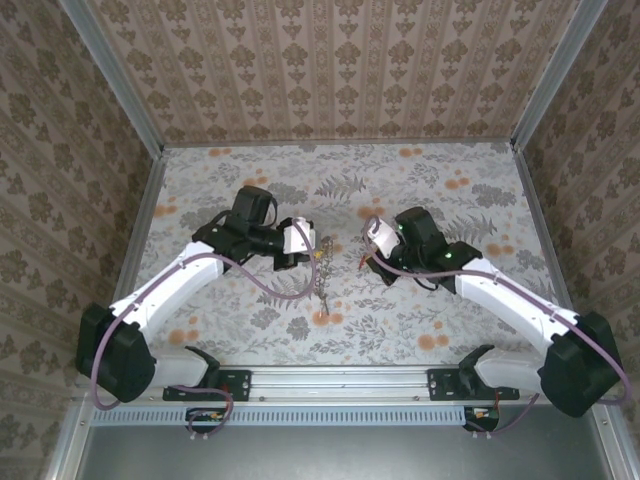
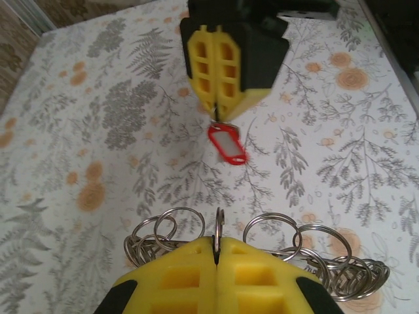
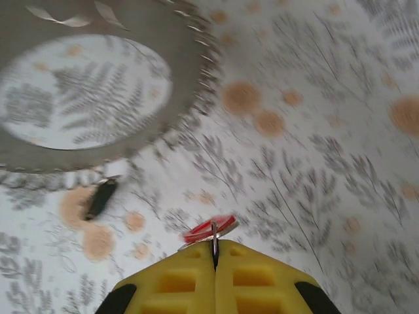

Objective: Put the keys on the keyring

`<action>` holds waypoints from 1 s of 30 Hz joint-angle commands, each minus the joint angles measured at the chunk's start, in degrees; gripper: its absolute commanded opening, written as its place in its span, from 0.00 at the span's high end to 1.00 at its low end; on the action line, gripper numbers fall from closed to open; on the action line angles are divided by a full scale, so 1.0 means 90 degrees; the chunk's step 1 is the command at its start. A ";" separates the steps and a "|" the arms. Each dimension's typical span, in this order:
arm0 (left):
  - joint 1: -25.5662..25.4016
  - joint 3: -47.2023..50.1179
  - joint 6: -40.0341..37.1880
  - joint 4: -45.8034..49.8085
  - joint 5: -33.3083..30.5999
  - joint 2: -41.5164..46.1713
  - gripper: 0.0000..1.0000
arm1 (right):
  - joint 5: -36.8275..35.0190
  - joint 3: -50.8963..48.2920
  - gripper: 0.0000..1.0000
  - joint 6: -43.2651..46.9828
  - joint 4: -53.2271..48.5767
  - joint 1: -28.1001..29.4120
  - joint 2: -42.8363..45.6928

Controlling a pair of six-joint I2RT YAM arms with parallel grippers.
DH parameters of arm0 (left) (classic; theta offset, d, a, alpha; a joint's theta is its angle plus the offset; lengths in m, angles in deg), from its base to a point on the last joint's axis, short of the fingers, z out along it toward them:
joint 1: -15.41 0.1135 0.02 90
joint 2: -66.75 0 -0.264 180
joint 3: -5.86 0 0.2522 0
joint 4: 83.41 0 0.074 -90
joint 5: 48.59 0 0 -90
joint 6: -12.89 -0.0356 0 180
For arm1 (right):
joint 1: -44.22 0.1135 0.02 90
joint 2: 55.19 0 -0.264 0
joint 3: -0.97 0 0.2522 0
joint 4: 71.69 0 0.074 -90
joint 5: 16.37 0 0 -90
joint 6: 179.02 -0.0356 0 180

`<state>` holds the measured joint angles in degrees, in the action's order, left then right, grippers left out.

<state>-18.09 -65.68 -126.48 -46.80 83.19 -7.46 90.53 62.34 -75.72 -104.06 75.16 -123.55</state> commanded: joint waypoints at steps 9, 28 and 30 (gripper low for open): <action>-0.0330 -0.0217 -0.0406 -0.0173 -0.0052 0.0135 1.00 | 0.1802 0.0235 1.00 -0.0096 0.0818 0.0215 0.0401; -0.0648 -0.0300 -0.0170 -0.0388 -0.0450 0.0121 1.00 | 0.1960 0.0520 1.00 -0.1197 0.1203 0.0508 -0.0213; -0.0647 -0.0299 -0.0160 -0.0374 -0.0494 0.0121 1.00 | 0.1984 0.0474 1.00 -0.1204 0.1225 0.0508 -0.0174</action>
<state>-23.44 -66.38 -129.19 -48.62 78.40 -7.42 106.68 66.01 -84.88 -95.06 79.38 -125.38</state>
